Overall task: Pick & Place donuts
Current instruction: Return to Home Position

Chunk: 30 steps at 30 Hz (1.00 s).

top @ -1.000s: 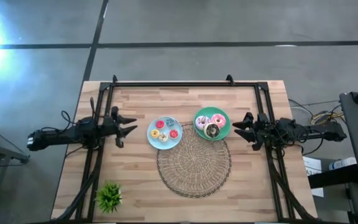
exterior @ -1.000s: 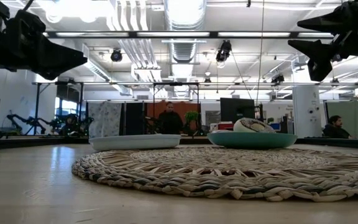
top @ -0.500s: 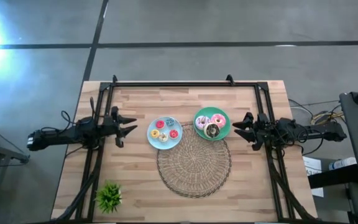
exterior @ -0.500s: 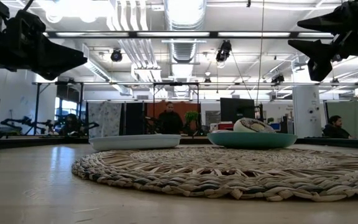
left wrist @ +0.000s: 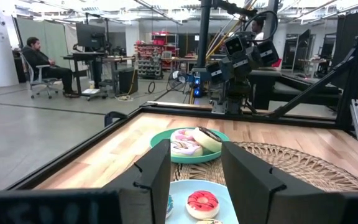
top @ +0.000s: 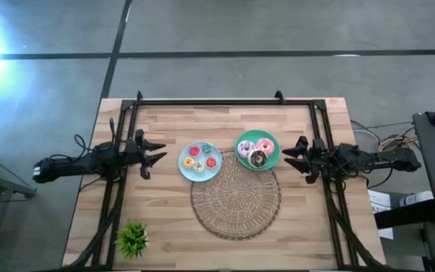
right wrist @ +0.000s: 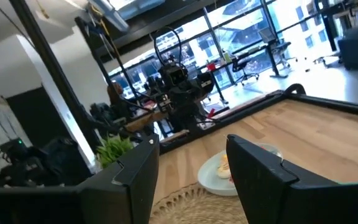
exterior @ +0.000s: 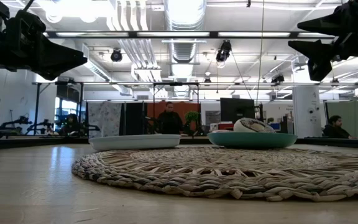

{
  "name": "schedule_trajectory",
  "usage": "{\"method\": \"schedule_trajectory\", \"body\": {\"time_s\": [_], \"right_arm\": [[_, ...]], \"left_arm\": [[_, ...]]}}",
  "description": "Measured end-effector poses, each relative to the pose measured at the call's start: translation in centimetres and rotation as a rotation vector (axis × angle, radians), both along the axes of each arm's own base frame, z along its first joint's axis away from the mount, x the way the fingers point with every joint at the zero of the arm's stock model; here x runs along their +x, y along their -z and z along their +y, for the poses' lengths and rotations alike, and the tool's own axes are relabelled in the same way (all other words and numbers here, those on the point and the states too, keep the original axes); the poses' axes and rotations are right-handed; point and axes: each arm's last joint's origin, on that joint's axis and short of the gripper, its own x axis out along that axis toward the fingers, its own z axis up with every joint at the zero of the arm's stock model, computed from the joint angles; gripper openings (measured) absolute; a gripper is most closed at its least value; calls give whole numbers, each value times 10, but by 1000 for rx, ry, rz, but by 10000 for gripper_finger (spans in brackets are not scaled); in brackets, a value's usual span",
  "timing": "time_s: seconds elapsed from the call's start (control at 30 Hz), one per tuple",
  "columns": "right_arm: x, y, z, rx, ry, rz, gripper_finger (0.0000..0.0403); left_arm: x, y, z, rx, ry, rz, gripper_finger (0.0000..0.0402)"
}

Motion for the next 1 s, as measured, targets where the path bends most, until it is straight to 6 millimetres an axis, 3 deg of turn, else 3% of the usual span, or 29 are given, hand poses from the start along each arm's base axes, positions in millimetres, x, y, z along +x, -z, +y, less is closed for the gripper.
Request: {"method": "schedule_trajectory", "body": {"time_s": [0.2, 0.33, 0.47, 0.63, 0.8, 1.0], "right_arm": [[0, 0, 0, 43, -5, -2, 178], [0, 1, 2, -129, -48, 17, 178], [-3, -2, 7, -332, -212, -44, 178], [-8, 2, 11, -414, -361, -56, 178], [-6, 12, 10, -385, -370, 55, 178], [-6, 12, 7, -458, -294, 63, 178]], "left_arm": [[0, 0, 0, 0, 0, 0, 117], [0, 0, 0, 0, 0, 1, 117], [0, 0, 0, 0, 0, 1, 117], [0, 0, 0, 0, 0, 1, 117], [0, 0, 0, 0, 1, 2, 117], [0, 0, 0, 0, 3, 2, 117]]}}
